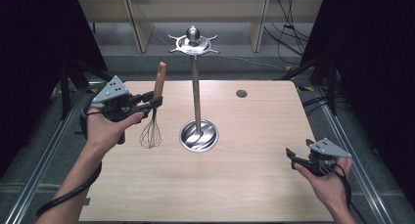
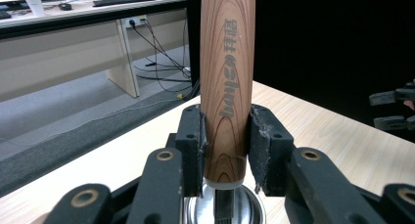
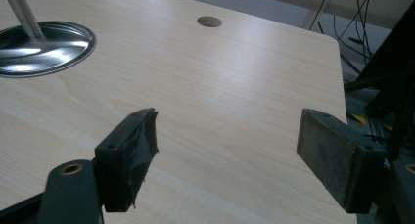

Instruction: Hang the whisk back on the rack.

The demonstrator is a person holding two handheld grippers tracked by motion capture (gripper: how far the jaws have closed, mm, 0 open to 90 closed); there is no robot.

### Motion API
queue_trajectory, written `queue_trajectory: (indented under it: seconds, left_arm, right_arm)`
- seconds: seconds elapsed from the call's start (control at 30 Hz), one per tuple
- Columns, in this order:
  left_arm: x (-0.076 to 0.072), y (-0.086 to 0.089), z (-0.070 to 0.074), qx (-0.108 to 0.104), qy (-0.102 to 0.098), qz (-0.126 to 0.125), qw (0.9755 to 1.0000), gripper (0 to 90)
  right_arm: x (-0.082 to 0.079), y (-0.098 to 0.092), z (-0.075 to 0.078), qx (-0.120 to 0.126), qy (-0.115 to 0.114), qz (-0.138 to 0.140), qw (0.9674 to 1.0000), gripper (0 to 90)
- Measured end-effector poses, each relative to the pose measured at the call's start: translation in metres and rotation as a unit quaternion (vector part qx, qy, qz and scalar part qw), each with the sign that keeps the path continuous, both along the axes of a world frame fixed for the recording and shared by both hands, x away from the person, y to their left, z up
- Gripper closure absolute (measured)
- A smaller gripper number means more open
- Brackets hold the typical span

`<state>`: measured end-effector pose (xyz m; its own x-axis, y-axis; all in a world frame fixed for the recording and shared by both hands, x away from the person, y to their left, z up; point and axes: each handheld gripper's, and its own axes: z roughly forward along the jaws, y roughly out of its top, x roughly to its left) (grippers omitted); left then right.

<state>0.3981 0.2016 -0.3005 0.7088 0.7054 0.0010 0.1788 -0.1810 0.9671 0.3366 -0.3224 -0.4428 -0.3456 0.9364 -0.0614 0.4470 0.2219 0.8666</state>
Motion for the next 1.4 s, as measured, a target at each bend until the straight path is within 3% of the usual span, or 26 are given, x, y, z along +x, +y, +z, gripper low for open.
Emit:
queue_trajectory:
  seconds: [0.67,1.4]
  left_arm:
    - [0.012,0.000,0.012,0.009,-0.011,-0.005,0.9999,68.1]
    - [0.006,-0.004,0.025,0.015,-0.031,-0.007,0.9994,68.1]
  right_arm:
    - [0.000,0.000,-0.001,-0.001,0.003,-0.001,1.0000,23.5]
    - [0.001,0.001,-0.001,-0.001,0.002,0.001,1.0000,23.5]
